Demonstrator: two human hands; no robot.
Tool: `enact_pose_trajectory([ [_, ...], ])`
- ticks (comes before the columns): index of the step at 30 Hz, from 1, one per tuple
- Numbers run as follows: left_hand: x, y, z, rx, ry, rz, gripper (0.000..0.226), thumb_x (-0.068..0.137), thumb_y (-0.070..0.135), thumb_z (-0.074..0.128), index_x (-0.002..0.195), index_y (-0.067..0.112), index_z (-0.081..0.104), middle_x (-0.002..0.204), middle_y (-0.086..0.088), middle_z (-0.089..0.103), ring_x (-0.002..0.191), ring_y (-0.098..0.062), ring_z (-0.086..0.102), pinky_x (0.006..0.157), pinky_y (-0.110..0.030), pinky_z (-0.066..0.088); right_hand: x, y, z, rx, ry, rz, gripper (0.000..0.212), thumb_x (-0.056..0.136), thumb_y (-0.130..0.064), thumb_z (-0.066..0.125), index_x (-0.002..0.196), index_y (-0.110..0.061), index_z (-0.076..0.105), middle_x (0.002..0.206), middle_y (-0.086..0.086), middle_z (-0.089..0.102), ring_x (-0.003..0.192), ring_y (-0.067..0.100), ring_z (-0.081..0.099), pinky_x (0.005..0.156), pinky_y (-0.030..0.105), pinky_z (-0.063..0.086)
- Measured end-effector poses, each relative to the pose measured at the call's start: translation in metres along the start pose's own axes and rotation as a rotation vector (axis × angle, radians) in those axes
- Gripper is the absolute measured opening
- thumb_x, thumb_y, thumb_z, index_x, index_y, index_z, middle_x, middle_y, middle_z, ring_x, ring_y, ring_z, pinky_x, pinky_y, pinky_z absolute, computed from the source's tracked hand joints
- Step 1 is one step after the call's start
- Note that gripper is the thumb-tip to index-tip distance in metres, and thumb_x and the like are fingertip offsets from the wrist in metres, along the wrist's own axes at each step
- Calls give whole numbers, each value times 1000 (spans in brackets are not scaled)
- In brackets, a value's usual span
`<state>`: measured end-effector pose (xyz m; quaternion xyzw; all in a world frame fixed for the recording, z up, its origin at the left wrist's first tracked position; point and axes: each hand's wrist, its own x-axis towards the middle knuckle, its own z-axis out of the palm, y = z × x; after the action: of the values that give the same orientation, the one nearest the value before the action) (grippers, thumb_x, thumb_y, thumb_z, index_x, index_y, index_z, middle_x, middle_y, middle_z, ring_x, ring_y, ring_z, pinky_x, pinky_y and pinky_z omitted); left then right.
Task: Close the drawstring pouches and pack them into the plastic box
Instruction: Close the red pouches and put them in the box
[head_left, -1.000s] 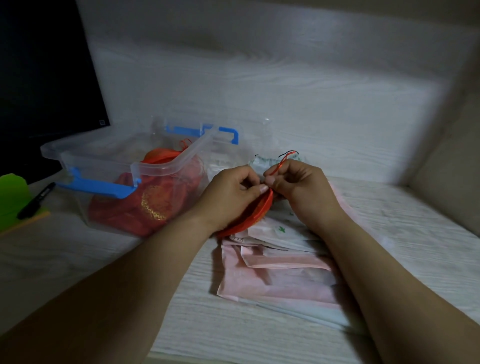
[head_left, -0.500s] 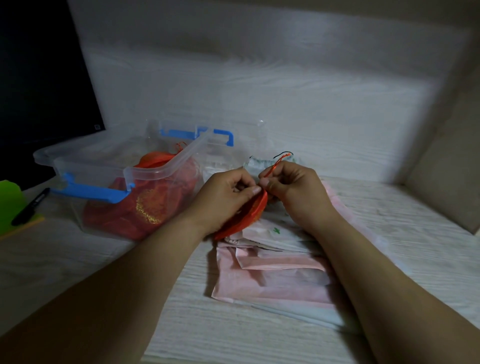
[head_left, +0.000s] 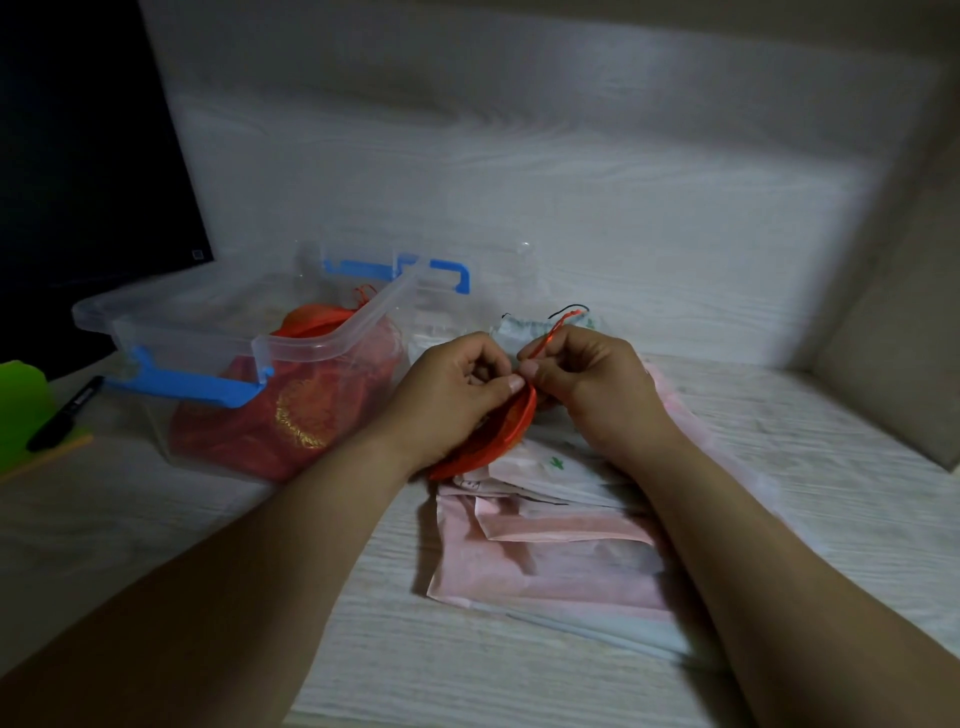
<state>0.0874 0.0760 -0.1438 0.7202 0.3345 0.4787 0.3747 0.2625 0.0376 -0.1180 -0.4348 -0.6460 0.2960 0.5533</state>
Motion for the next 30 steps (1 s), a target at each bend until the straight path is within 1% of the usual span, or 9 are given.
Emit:
enact_pose_trajectory([
  [2,0,0,2,-14,8,1,11,93,11,76,90,19,68,69,4,61,57,-5,51,56,-18,44,1,1,0,43,-8,21,17,91,7,69,83,-8,70,81,20,73,69,22,66,67,33,56],
  [4,0,0,4,-2,19,19,8,93,8,75,93,15,70,65,13,65,57,3,54,59,-13,43,2,1,0,58,-7,35,11,92,7,69,87,-3,71,74,9,73,63,15,66,63,26,55],
  [7,-1,1,7,6,36,10,4,95,6,72,95,4,69,59,18,66,53,10,55,57,-7,40,2,2,1,52,17,23,10,91,6,69,89,-3,71,67,-1,71,58,6,62,59,19,50],
  [14,-2,2,8,121,92,24,11,94,18,76,86,11,72,74,9,71,65,3,62,66,-13,46,1,2,3,-12,60,-8,9,92,6,70,92,-3,72,70,-3,72,61,9,61,61,21,51],
  [18,-3,5,8,113,95,20,13,95,12,73,82,13,67,59,19,62,55,6,55,58,-8,39,-1,1,3,-48,53,-28,10,91,5,70,90,-4,73,72,-3,73,62,7,64,64,20,52],
  [21,-3,2,9,184,121,37,19,91,10,73,78,15,60,56,15,56,49,0,44,54,-15,35,-3,1,4,-141,28,-69,15,90,3,72,84,-11,74,74,-3,75,65,8,66,68,24,55],
  [24,-2,0,10,205,122,43,8,88,17,72,89,17,64,73,-3,64,60,-8,52,62,-28,47,-2,2,5,-210,9,-100,23,90,0,74,81,-21,75,77,-4,76,69,8,68,73,30,57],
  [26,-1,1,10,233,111,54,6,91,14,71,96,16,70,79,-7,67,64,-9,57,70,-28,51,-2,3,6,-215,7,-107,22,90,1,73,82,-20,75,78,-6,76,71,6,69,74,28,57],
  [30,0,0,6,260,103,65,1,92,12,72,92,12,73,80,-3,73,73,-10,67,76,-33,55,0,7,7,-237,12,-114,13,90,0,72,89,-12,76,79,-2,77,72,9,70,77,32,59],
])
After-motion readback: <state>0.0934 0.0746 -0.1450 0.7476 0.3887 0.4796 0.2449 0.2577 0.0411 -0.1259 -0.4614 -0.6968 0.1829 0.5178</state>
